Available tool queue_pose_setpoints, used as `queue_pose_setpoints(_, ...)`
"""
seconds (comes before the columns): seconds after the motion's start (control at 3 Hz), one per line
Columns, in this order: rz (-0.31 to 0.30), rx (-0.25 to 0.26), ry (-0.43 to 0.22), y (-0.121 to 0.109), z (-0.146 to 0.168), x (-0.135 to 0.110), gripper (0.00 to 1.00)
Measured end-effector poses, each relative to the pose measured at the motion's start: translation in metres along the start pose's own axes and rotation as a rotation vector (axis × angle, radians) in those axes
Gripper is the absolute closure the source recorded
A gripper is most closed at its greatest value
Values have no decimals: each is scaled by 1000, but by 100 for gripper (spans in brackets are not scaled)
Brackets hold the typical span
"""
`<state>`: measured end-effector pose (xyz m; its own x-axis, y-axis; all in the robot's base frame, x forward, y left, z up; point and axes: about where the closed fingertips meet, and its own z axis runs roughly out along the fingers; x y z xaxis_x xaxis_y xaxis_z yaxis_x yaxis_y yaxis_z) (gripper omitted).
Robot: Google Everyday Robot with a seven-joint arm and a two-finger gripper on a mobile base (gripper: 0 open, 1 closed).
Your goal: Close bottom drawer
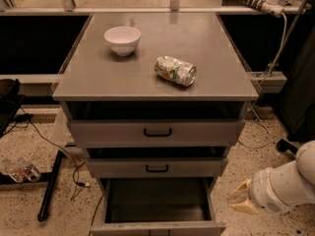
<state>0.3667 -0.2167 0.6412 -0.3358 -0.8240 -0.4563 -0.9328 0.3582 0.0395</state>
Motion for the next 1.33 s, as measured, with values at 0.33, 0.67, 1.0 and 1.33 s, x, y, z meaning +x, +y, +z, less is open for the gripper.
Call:
queue_pose_setpoints(0.33, 115, 38, -28, -30, 63, 38, 100)
queue_pose_setpoints(0.67, 219, 24, -63, -51, 136, 78, 100)
queue_pose_setpoints(1.0, 219, 24, -63, -51, 136, 78, 100)
queue_pose_setpoints(1.33, 234, 19, -77, -49, 162, 80, 100)
